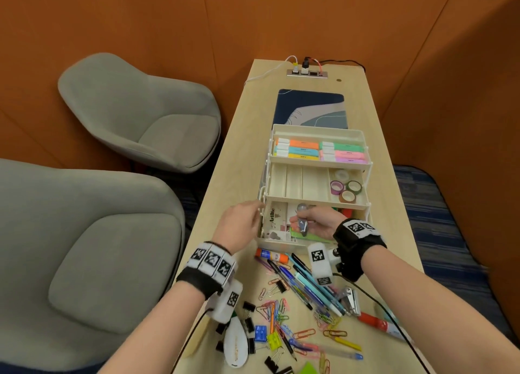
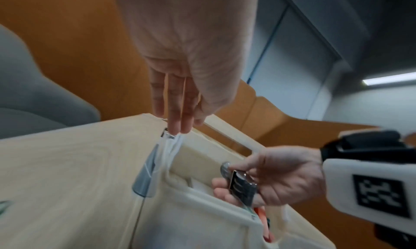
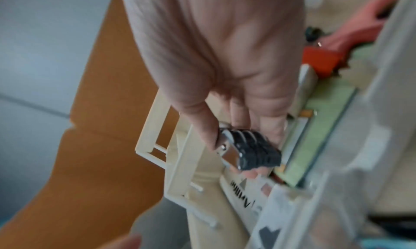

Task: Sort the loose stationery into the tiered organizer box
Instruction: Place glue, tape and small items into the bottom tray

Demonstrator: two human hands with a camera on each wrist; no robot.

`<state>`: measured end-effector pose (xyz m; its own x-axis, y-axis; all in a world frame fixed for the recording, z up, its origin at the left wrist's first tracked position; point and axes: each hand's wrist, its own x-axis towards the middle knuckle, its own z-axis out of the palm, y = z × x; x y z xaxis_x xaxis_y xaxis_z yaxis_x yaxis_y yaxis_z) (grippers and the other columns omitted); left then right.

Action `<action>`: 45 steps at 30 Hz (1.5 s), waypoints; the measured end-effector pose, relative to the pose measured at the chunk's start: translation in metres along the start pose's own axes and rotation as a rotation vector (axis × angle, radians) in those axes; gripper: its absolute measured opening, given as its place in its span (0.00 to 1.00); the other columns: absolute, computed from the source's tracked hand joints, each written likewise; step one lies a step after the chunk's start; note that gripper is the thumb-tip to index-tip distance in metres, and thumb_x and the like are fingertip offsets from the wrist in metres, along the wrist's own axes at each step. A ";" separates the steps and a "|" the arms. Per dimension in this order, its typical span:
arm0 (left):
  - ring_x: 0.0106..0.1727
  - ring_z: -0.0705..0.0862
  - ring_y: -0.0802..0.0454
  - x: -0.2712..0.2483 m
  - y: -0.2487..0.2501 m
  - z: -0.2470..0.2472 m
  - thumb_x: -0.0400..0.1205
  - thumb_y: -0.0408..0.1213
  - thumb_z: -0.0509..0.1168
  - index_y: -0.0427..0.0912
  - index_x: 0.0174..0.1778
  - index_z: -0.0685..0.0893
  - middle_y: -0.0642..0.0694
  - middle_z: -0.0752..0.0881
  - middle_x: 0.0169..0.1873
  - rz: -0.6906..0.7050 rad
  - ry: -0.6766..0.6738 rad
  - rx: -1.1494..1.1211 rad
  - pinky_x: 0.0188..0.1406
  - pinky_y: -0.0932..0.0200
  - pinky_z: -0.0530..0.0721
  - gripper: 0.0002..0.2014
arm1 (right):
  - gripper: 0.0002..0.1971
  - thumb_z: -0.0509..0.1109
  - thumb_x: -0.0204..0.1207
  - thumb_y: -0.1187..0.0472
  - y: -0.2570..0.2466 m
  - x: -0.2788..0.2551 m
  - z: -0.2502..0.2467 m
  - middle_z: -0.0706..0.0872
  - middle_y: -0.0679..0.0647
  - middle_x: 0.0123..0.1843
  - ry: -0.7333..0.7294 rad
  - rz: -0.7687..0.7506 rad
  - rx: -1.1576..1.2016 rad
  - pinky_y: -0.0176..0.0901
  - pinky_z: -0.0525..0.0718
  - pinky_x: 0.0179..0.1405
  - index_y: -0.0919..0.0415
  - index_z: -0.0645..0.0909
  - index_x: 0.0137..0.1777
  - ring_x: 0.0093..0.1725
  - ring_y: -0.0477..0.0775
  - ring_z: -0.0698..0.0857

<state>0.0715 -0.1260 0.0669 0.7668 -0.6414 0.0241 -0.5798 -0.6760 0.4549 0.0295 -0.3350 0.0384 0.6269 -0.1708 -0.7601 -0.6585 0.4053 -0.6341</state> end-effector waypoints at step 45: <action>0.40 0.82 0.55 -0.104 -0.024 0.025 0.84 0.36 0.59 0.50 0.57 0.84 0.53 0.86 0.46 -0.279 0.029 -0.150 0.46 0.57 0.81 0.11 | 0.13 0.57 0.83 0.70 0.133 -0.095 -0.039 0.84 0.58 0.43 0.213 -0.421 -0.354 0.38 0.81 0.35 0.62 0.82 0.54 0.38 0.51 0.82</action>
<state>-0.0014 -0.0519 0.0315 0.8991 -0.4271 -0.0958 -0.3009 -0.7620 0.5734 -0.1335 -0.2997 0.0207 0.7913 -0.4431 -0.4213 -0.4930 -0.0548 -0.8683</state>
